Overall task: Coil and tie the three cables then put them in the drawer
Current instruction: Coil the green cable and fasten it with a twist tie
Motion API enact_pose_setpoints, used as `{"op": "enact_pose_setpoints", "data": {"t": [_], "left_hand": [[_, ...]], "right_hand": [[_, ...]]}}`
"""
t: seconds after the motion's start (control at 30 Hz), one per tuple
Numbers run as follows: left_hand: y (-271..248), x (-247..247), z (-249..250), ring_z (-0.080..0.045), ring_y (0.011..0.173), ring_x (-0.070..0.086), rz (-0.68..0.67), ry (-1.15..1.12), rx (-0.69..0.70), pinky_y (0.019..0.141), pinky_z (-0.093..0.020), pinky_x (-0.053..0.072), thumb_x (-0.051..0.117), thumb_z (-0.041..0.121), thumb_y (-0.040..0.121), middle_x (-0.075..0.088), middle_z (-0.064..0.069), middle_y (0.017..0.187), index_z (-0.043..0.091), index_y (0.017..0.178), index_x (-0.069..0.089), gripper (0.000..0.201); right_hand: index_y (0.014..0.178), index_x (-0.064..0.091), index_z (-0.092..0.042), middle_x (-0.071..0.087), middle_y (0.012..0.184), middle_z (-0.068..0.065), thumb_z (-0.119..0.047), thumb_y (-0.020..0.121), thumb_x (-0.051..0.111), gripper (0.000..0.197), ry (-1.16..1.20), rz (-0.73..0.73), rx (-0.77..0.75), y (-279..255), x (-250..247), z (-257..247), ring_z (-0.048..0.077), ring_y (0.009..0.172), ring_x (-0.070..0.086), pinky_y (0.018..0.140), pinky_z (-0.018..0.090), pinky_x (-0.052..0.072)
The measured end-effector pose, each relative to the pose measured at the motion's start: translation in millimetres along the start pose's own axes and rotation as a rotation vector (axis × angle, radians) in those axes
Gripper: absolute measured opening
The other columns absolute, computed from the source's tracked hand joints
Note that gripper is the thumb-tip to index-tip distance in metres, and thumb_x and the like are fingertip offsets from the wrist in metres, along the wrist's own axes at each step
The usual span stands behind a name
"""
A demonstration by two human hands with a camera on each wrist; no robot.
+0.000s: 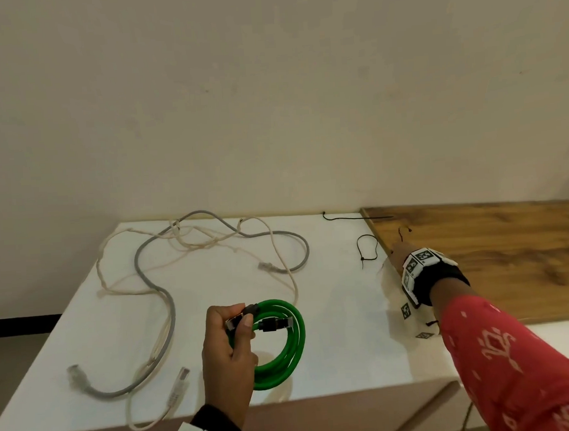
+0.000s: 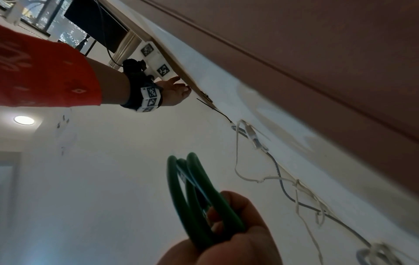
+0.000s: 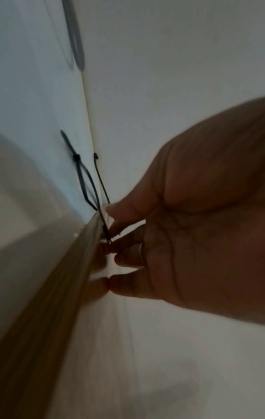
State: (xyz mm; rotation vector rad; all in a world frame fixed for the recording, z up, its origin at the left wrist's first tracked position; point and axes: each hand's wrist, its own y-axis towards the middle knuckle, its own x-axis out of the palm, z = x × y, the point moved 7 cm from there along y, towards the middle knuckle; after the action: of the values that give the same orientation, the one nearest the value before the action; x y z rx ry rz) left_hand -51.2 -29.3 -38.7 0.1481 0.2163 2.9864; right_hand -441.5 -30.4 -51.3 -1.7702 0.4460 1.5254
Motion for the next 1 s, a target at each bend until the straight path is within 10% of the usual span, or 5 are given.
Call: {"op": "enact_pose_setpoints", "data": {"t": [0.37, 0.67, 1.0], "left_hand": [[-16, -7, 11, -0.017, 0.055, 0.042, 0.007, 0.004, -0.005, 0.037, -0.015, 0.035, 0.047, 0.006, 0.091, 0.055, -0.008, 0.075, 0.023, 0.085, 0.05, 0.019], [-8, -3, 1, -0.016, 0.052, 0.04, -0.014, 0.029, 0.016, 0.038, -0.018, 0.035, 0.047, 0.005, 0.091, 0.056, -0.007, 0.074, 0.022, 0.085, 0.051, 0.018], [-10, -7, -3, -0.019, 0.058, 0.046, 0.014, 0.032, -0.003, 0.038, -0.015, 0.037, 0.048, 0.005, 0.09, 0.057, -0.008, 0.075, 0.023, 0.085, 0.05, 0.019]], "right_hand": [[0.092, 0.06, -0.001, 0.064, 0.097, 0.018, -0.001, 0.089, 0.041, 0.02, 0.0, 0.205, 0.035, -44, -11, 12, 0.032, 0.084, 0.058, 0.073, 0.033, 0.048], [0.126, 0.045, -0.022, 0.05, 0.12, 0.017, -0.014, 0.09, 0.041, 0.037, -0.031, 0.224, -0.137, 0, -8, 5, 0.041, 0.112, 0.05, 0.087, 0.043, 0.047], [0.095, 0.064, 0.003, 0.066, 0.103, 0.02, -0.002, 0.088, 0.047, 0.02, -0.066, 0.225, -0.064, -3, -6, 1, 0.036, 0.095, 0.063, 0.074, 0.035, 0.049]]}}
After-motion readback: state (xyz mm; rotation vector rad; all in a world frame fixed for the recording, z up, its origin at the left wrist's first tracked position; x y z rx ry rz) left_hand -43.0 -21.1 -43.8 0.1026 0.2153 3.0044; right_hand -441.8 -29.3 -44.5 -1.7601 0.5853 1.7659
